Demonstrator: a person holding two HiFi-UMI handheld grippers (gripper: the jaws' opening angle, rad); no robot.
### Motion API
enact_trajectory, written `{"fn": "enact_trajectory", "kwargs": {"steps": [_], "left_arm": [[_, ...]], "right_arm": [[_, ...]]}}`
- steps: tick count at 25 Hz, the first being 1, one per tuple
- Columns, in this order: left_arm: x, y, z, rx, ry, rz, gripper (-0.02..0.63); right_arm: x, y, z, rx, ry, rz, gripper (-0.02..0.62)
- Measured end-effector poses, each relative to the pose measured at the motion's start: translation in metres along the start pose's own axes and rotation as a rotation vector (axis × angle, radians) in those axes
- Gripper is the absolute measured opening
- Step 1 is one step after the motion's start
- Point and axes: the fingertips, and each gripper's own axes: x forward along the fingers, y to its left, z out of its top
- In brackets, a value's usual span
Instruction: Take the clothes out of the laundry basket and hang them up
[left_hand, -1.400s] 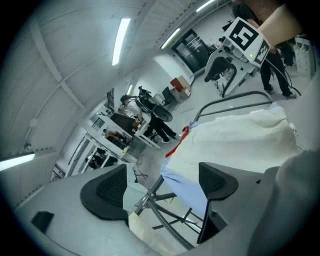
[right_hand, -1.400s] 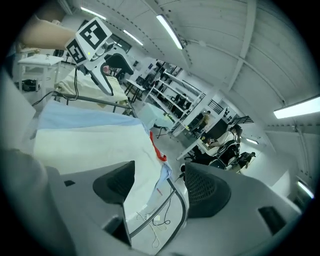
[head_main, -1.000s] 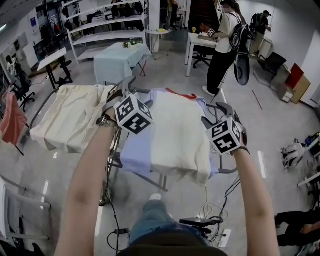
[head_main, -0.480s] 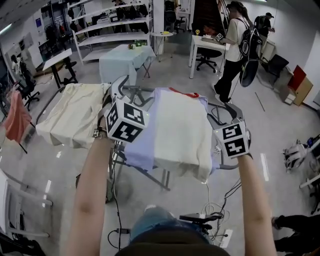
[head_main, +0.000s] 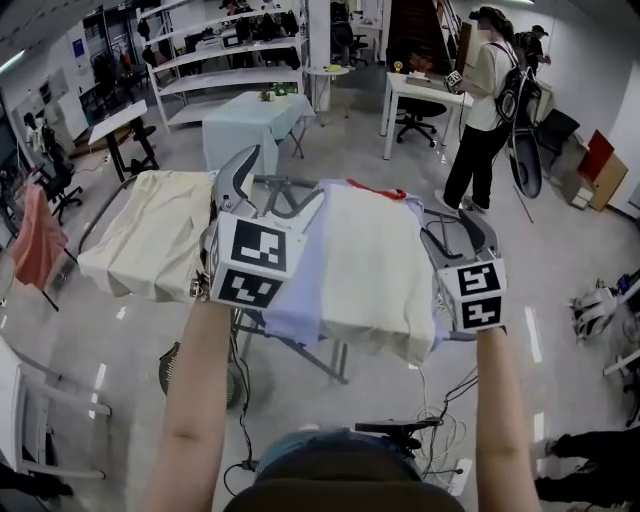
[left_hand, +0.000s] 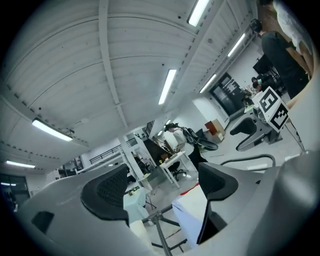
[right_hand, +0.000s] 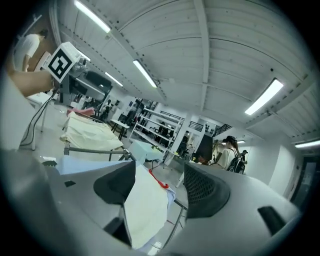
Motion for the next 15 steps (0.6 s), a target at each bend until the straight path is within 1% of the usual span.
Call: {"fn": "enact_trajectory", "kwargs": {"steps": [5,9,15], "left_arm": [[-0.002,-0.005,-0.024,-0.098,-0.039,0.003,0.445],[-0.004,-0.009,-0.047,-0.176,-0.06,-0.026,0.443],[-0.004,-0.006,-0.072,-0.256,-0.074,-0.027,0.43]], "right_arm": [[-0.006,0.008,0.008,0.109,-0.031,-0.025,0.302],[-0.011,0.015,0.007,0.183,-0.041,-0.054,0.302],[-0.018,0.02,0.005,0.272,-0.056,-0.101,0.301]]}}
